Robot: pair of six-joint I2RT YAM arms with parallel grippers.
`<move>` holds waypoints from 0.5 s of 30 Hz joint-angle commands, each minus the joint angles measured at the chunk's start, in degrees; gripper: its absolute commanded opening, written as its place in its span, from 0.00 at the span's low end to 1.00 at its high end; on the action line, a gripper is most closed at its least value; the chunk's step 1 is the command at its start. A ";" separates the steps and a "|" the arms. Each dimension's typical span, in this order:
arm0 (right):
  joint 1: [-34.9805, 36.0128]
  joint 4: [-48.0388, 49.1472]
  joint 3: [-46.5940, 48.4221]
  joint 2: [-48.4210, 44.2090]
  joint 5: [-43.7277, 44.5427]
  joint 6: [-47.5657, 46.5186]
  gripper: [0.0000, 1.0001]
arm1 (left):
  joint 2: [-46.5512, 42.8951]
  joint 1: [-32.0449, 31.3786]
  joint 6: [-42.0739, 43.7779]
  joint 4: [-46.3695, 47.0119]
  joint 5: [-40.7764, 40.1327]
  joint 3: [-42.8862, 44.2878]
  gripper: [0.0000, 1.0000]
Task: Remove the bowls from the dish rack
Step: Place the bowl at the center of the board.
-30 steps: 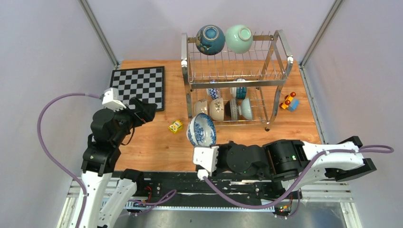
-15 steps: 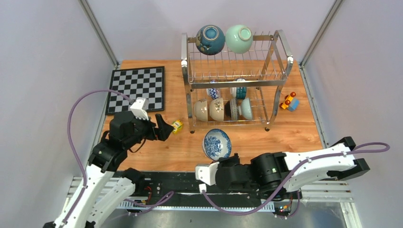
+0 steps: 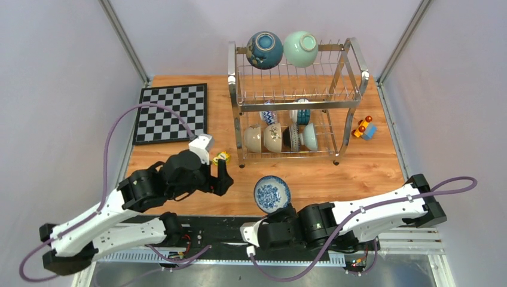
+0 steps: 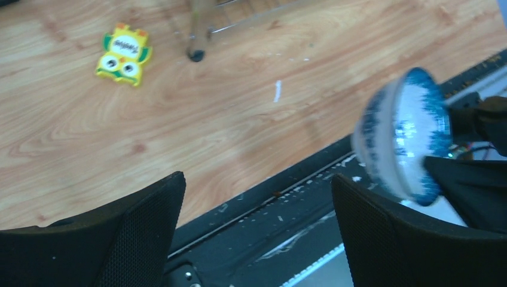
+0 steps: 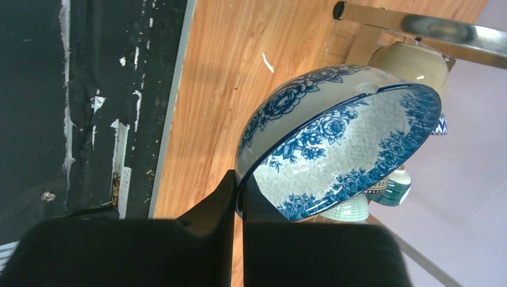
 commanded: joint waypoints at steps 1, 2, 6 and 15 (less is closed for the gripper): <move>2.21 -1.04 -0.27 0.94 -0.18 -2.43 0.00 | 6.14 -10.78 -6.08 -1.19 -8.85 5.68 0.93; 2.41 -0.96 -0.16 1.14 -0.65 -2.39 0.00 | 7.66 -12.34 -6.77 -1.14 -9.27 6.47 0.93; 3.40 -0.54 0.37 1.43 -1.75 -2.17 0.00 | 11.89 -16.62 -8.89 -0.49 -9.90 8.00 0.94; 4.76 -0.65 1.06 3.24 -1.08 -2.78 0.00 | 17.42 -19.90 -10.15 -2.40 -8.68 9.19 0.87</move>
